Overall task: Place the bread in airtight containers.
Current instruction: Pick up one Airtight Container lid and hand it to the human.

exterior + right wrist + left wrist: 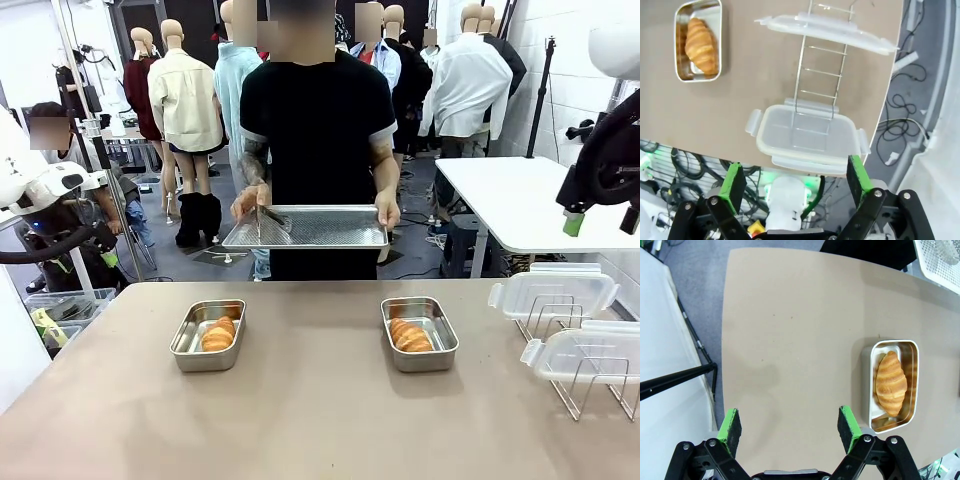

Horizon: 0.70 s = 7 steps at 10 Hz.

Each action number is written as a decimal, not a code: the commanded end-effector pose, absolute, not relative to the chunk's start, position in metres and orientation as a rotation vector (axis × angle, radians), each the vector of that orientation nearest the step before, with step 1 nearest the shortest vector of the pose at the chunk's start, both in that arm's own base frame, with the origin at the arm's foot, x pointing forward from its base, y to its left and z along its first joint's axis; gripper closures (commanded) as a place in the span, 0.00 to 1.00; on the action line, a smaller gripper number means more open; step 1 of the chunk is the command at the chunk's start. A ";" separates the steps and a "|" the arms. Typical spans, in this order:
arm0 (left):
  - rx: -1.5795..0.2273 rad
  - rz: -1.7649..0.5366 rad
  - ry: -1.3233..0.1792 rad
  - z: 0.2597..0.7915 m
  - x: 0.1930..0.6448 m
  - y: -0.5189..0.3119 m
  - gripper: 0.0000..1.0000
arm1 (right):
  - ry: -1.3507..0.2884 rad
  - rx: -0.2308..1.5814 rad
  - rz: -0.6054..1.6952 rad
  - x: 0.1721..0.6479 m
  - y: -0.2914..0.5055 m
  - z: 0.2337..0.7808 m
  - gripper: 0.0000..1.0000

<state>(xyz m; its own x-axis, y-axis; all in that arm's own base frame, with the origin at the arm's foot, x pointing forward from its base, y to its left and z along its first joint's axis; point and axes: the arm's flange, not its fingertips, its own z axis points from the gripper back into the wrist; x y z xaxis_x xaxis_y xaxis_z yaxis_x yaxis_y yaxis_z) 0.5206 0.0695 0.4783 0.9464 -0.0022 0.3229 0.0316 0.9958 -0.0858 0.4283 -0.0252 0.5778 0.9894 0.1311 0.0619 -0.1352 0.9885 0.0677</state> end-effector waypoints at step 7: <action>-0.080 -0.022 -0.327 0.480 0.519 0.070 0.00 | -0.033 0.067 0.146 0.429 -0.007 0.580 0.00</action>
